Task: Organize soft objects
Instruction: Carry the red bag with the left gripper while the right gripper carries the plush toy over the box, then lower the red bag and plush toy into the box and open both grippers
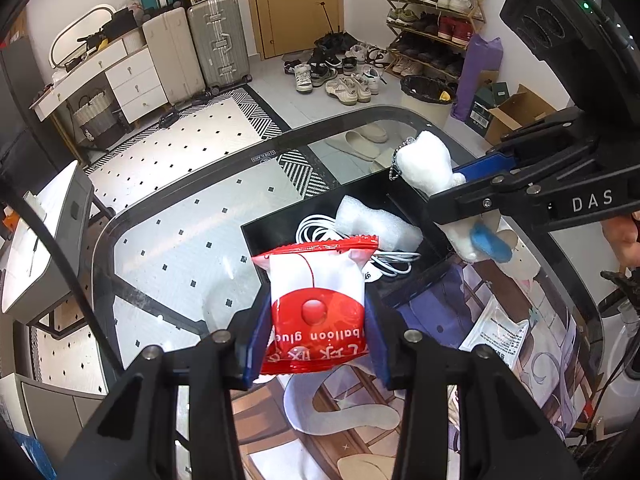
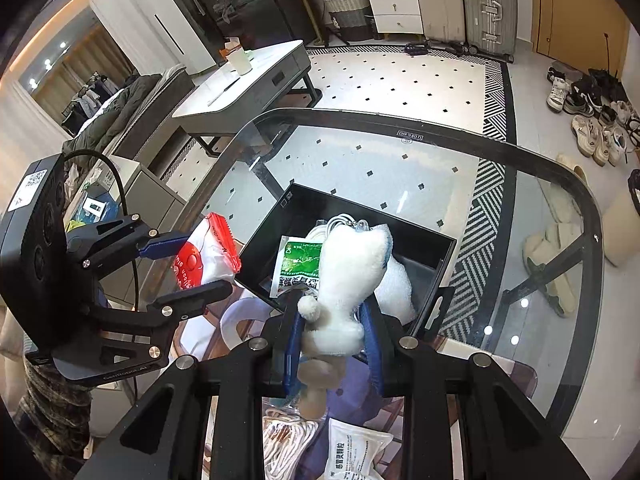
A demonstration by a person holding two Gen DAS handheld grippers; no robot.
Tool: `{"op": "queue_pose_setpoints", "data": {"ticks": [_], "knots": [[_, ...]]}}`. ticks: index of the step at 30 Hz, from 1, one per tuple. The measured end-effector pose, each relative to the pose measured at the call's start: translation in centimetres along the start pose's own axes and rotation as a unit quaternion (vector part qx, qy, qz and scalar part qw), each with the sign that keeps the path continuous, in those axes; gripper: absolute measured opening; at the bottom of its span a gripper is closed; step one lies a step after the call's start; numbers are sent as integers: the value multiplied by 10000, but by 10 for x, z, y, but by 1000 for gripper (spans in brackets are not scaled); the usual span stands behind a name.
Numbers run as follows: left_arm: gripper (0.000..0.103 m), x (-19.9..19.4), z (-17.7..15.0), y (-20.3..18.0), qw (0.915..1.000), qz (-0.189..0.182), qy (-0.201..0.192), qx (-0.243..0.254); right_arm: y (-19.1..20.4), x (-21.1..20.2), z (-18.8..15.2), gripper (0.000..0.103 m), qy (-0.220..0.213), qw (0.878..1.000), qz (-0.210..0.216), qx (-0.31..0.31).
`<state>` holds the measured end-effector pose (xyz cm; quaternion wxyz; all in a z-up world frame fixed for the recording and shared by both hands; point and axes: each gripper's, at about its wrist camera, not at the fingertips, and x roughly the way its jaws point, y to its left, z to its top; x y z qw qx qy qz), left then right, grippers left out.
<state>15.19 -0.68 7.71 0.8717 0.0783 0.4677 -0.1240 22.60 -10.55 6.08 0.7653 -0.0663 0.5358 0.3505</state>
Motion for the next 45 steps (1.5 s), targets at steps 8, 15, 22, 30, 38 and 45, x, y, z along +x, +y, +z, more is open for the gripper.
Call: {"op": "queue_pose_setpoints", "data": {"ticks": [8,15,22,30,38,45], "knots": [[41,12,11,3,10000,-29,61,17,-8,9,13,27,28,10000,-5,71],[41,25,20,7,9999,-76,103,-18,-16,22,25,27,77,9999,27,124],[41,45,24,10,9996,-148,228,-46,-27,41,31,27,204,9996,39,186],[41,72,24,10,9987,-236,432,-88,-32,64,30,27,367,9991,29,216],[41,93,18,3,9969,-299,726,-72,-34,90,26,27,556,9982,-2,215],[41,98,18,0,9961,-371,791,-103,-29,94,26,27,572,9982,-109,144]]}}
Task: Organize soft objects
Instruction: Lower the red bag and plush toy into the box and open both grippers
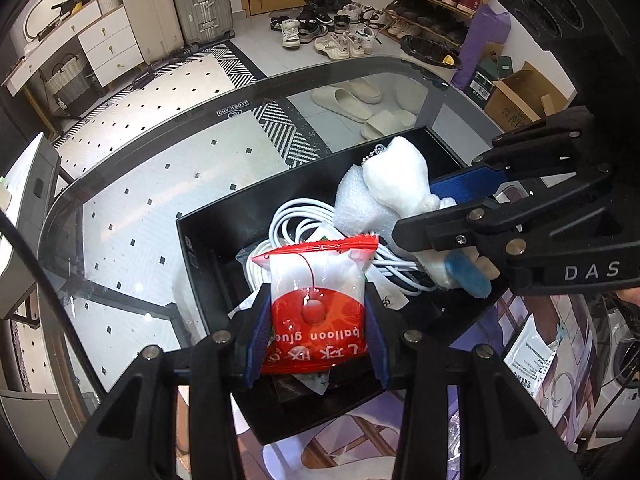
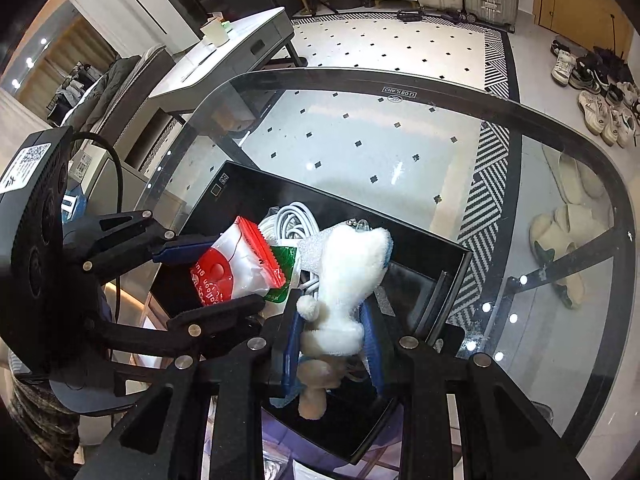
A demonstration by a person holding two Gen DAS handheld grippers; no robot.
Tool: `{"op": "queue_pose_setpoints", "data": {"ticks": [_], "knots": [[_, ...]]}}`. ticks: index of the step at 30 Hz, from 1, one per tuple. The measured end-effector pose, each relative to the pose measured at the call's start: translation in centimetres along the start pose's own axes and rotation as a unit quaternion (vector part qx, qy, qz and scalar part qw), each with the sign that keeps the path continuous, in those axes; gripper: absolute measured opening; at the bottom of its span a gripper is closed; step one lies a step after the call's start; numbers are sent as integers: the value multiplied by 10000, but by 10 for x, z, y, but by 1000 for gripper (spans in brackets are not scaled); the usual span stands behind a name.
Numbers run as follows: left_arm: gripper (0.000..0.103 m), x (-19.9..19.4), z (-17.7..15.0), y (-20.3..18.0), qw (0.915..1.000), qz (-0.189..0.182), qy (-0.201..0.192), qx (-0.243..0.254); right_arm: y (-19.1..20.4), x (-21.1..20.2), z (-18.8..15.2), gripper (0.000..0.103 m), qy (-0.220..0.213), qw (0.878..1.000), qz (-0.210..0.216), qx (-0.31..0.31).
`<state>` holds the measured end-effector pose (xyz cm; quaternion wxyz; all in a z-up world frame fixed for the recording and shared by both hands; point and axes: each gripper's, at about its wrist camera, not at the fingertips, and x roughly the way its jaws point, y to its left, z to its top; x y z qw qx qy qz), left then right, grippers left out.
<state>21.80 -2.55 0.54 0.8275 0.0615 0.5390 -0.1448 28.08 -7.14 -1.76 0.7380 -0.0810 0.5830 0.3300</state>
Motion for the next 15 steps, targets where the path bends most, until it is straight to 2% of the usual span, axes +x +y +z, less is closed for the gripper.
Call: {"op": "queue_pose_setpoints", "data": {"ticks": [6,9,11,15], "knots": [[42,-1,2,2,9998,-86,104,-127,-1,-6,-2,32,-32,10000,11,41],[44,-4,2,3,9999,-11,79,-126,0,-13,-4,39,-74,10000,13,41],[52,-7,1,2,9999,8,42,-117,0,-18,-6,42,-116,9999,29,57],[59,-15,1,0,9999,4,-48,-151,3,-32,-7,46,-225,9997,-5,37]]}}
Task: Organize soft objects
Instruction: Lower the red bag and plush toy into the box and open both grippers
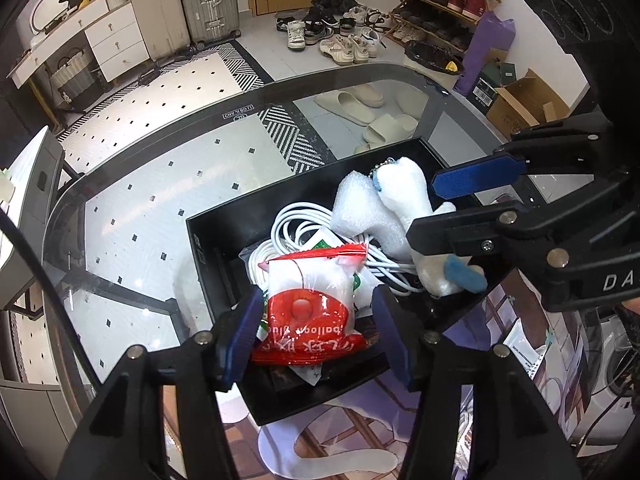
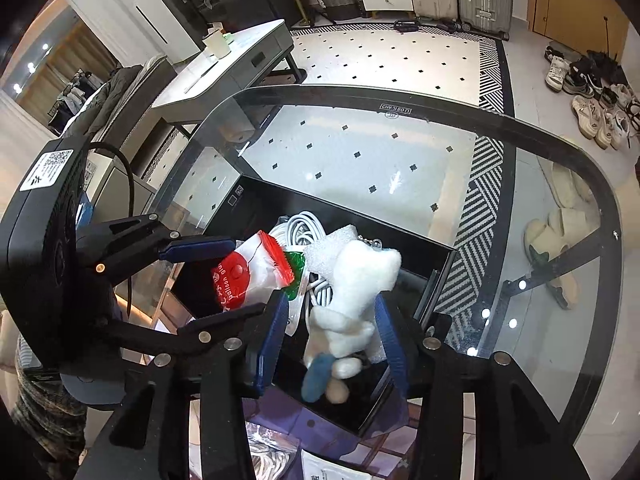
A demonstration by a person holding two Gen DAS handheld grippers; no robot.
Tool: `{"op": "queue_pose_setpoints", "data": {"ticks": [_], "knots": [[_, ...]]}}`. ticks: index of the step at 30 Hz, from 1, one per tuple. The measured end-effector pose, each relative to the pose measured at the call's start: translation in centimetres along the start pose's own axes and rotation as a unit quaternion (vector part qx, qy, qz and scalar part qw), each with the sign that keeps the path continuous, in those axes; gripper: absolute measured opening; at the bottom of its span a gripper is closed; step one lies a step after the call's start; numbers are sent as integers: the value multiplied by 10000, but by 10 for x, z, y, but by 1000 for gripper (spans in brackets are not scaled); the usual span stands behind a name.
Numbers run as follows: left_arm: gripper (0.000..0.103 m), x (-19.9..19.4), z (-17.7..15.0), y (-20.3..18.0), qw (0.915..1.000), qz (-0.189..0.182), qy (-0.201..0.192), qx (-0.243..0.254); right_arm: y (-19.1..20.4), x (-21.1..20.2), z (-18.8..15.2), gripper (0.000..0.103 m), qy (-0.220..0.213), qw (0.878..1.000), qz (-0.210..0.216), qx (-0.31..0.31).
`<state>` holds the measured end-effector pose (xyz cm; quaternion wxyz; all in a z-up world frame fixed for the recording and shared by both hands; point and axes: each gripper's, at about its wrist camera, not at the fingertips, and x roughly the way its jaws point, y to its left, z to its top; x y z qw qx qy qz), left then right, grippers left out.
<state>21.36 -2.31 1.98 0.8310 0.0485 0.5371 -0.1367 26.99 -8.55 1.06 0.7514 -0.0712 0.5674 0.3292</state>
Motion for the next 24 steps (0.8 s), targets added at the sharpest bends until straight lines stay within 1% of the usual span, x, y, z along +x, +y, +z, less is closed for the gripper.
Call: {"op": "queue_pose_setpoints", "data": {"ticks": [1,4,6,9,11,13,15,17,18,19,20,24], "knots": [[63,-2,0,0,10000,16,-17,4,1,-3,-1,46,-17,10000,-2,1],[64,-9,-1,-1,10000,14,-63,-5,-1,-13,-3,50,-76,10000,-23,15],[66,-13,-2,-2,10000,22,-93,-14,-1,-19,-6,50,-115,9999,-32,38],[70,-20,-5,-3,9999,9,-155,-25,-2,-28,-10,55,-156,9998,-67,59],[76,-25,-7,-3,9998,11,-192,-41,-3,-32,-12,59,-174,9998,-91,70],[78,-30,-9,-3,9997,10,-227,-86,-3,-37,-15,69,-210,9997,-124,77],[79,-35,-10,-3,9996,11,-251,-103,-3,-42,-18,70,-223,9996,-136,74],[87,-41,-12,-4,9995,30,-287,-112,-1,-47,-21,74,-242,9995,-167,64],[89,-43,-13,-4,9995,29,-306,-122,-1,-50,-23,79,-258,9995,-190,49],[93,-45,-14,-4,9994,27,-329,-137,1,-51,-25,82,-266,9994,-203,28],[95,-47,-15,-5,9993,43,-355,-144,1,-53,-27,83,-264,9994,-206,13],[96,-52,-22,-4,9991,104,-381,-161,1,-60,-37,87,-277,9994,-229,17]]}}
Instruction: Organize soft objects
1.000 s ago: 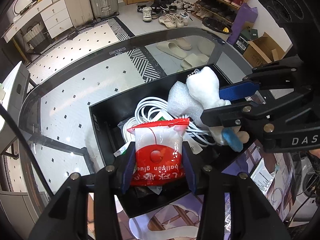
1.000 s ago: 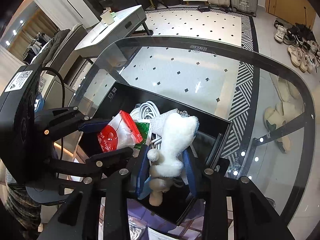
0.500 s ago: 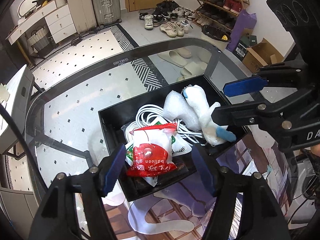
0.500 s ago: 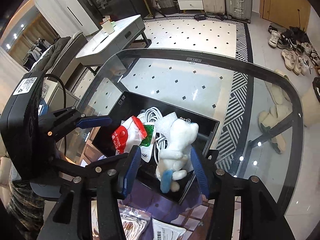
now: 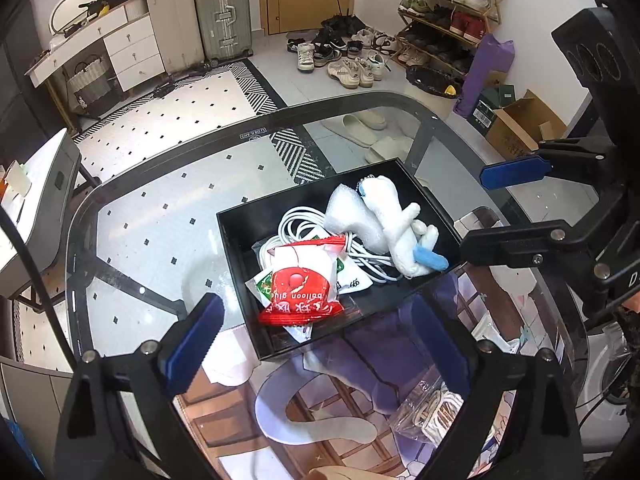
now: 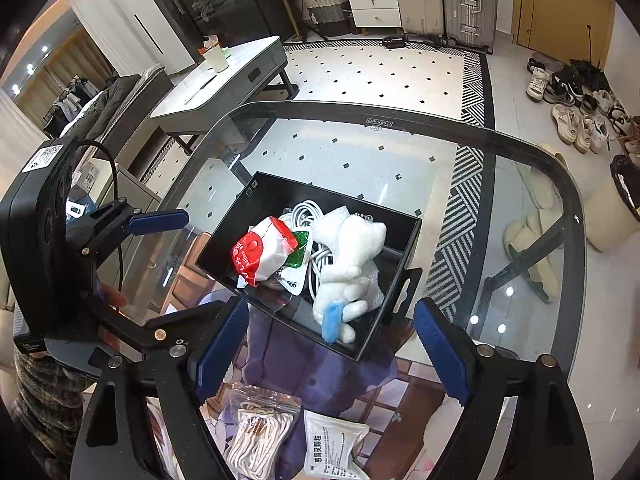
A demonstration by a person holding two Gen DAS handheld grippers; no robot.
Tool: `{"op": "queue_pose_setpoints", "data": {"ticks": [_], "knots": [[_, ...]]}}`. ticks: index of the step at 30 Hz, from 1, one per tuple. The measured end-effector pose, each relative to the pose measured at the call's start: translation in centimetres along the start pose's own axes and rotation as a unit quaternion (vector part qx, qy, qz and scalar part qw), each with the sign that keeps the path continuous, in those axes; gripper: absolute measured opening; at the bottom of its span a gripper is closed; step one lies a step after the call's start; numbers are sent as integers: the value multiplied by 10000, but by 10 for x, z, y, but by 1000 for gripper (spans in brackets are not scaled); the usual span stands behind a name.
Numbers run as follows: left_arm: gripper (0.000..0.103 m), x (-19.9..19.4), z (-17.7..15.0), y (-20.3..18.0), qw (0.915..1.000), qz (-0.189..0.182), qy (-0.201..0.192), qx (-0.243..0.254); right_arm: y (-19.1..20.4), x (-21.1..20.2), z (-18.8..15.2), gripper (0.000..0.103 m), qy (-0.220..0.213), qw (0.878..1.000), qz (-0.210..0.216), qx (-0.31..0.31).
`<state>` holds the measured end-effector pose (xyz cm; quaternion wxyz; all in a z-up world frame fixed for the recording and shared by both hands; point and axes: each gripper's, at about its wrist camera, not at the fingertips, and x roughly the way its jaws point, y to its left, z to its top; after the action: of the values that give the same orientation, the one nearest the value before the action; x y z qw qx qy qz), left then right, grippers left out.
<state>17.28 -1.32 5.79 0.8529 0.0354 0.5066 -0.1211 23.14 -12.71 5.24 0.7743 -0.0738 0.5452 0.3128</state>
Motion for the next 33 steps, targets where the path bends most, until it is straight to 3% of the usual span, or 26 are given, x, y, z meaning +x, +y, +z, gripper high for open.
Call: {"op": "queue_pose_setpoints", "data": {"ticks": [8,21,33], "knots": [[103,-13,-17,-5,10000,40,-71,34,0,-7,-22,91,4,10000,-80,8],[103,-29,-46,-20,9998,80,-122,115,4,-14,-60,98,73,9998,-178,40],[103,-21,-72,-35,9998,-153,-13,152,5,-6,-90,99,250,9995,-201,24]]}}
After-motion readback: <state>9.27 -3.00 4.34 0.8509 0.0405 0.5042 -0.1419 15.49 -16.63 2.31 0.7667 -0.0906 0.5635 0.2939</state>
